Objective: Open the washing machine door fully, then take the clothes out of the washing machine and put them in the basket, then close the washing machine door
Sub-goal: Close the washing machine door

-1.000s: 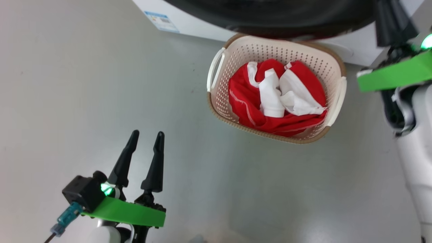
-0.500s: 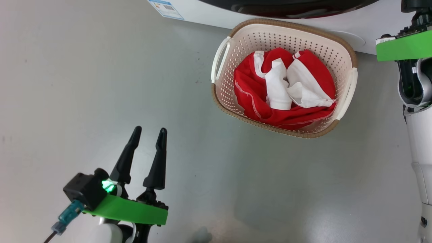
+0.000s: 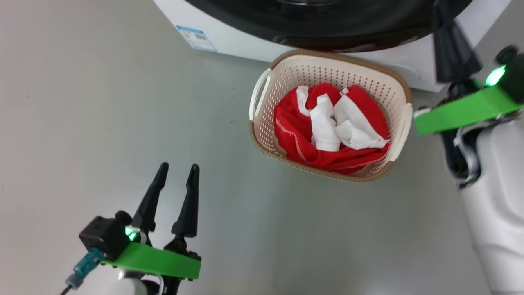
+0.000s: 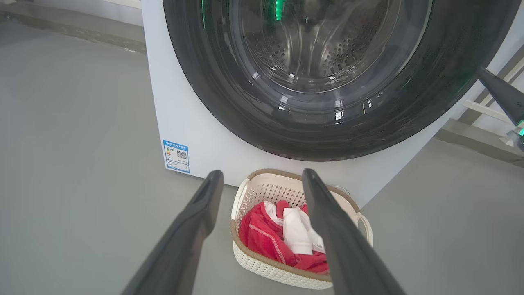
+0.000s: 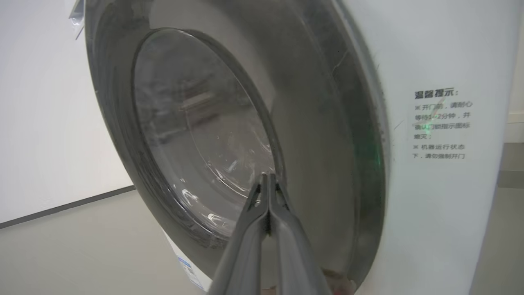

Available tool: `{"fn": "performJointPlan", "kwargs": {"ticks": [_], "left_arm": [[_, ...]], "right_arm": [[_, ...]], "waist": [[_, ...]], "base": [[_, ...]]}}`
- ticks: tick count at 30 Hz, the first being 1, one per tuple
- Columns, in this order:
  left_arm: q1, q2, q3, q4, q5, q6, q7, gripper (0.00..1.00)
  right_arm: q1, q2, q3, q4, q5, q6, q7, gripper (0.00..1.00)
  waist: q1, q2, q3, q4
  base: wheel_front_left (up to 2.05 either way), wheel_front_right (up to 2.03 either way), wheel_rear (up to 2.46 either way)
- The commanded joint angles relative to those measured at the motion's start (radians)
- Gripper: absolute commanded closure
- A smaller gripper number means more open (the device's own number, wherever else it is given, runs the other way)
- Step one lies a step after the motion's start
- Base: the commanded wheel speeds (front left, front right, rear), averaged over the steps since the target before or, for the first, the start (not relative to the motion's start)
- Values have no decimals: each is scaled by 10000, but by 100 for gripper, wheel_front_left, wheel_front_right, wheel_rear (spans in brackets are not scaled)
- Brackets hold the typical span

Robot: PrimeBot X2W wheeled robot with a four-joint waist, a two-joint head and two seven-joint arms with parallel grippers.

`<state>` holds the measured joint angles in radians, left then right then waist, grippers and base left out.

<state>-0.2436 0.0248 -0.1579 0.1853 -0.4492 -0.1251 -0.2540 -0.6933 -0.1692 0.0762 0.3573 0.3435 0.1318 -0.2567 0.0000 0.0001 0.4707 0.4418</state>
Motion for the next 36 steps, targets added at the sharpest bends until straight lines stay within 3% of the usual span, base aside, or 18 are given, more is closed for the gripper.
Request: {"fn": "performJointPlan", "kwargs": {"ticks": [1, 4, 6, 7, 8, 9, 10, 36], "left_arm": [[288, 254, 420, -111, 166, -56, -78, 0], [473, 254, 553, -22, 363, -56, -78, 0], [579, 254, 644, 31, 483, -56, -78, 0], [631, 254, 693, 53, 540, -56, -78, 0], [682, 254, 732, 72, 598, -56, -78, 0], [682, 254, 732, 72, 598, -56, -78, 0], [737, 254, 771, 92, 661, -56, -78, 0], [2094, 981, 1508, -127, 1104, -56, -78, 0]], "right_arm": [[426, 340, 229, -290, 113, -11, -51, 91], [945, 516, 241, -349, 178, -11, -51, 76], [1269, 620, 206, -393, 214, -11, -51, 58], [1428, 660, 205, -420, 211, -11, -51, 47], [1589, 692, 197, -432, 193, -11, -51, 24], [1589, 692, 197, -432, 193, -11, -51, 24], [1747, 721, 214, -446, 184, -11, -51, 2], [6127, 943, -781, -967, -59, -11, -51, 0]], "waist": [[0, -1, -506, -350], [0, -1, -824, -581], [0, -1, -1029, -731], [0, -1, -1130, -810], [0, -1, -1235, -885], [0, -1, -1235, -885], [0, -1, -1345, -968], [0, -1, -3481, -2920]], "base": [[0, 0, 0], [0, 0, 0], [0, 0, 0], [0, 0, 0], [0, 0, 0], [0, 0, 0], [0, 0, 0], [0, 0, 0]]}}
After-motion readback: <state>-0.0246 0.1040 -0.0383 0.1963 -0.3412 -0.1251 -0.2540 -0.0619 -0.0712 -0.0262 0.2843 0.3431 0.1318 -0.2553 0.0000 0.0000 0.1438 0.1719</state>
